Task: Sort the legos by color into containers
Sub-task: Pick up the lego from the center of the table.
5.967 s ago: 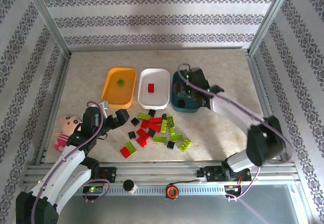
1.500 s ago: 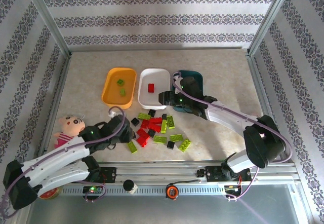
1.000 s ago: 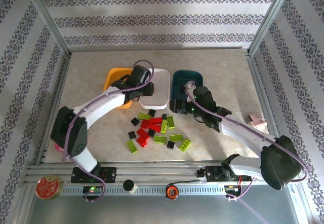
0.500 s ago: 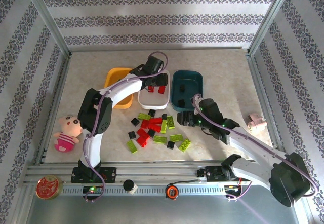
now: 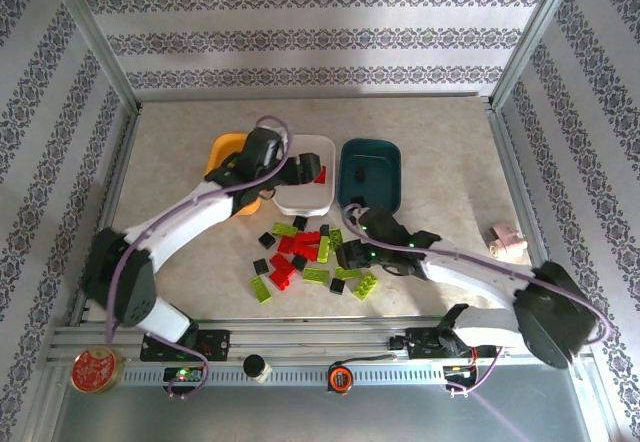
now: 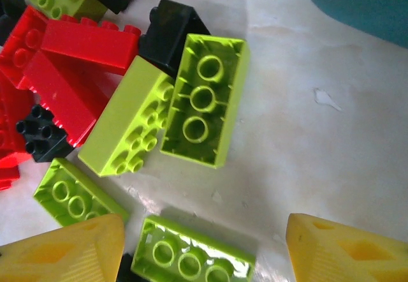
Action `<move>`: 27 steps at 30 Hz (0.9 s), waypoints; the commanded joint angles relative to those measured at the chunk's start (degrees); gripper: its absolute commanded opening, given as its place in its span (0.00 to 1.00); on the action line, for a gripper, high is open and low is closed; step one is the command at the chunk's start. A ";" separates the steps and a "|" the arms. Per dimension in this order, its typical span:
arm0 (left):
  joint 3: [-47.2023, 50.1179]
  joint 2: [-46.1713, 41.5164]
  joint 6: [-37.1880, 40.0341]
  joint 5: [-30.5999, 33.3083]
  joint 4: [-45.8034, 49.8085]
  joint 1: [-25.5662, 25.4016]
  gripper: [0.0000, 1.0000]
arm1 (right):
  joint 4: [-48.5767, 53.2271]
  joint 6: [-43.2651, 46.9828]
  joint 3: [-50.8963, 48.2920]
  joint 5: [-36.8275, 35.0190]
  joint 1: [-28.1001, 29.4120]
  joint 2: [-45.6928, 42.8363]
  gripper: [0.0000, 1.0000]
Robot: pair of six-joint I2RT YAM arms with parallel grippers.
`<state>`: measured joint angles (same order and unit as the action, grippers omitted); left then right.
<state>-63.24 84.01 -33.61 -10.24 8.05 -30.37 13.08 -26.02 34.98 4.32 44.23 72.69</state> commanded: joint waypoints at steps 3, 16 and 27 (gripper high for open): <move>12.80 -12.47 -3.79 -0.96 -4.04 -0.09 0.83 | 0.94 4.49 5.55 -5.67 2.13 7.71 0.68; 24.62 -33.02 -4.06 3.17 5.54 -0.08 0.89 | -0.49 5.55 10.24 -7.92 3.32 17.43 0.60; 28.01 -40.36 -5.15 6.36 7.86 -0.06 1.00 | -1.31 4.59 10.47 -9.70 2.63 20.96 0.38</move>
<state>-36.18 45.65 -38.06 -5.76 14.02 -30.37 11.79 -20.99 46.19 -4.43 47.03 93.80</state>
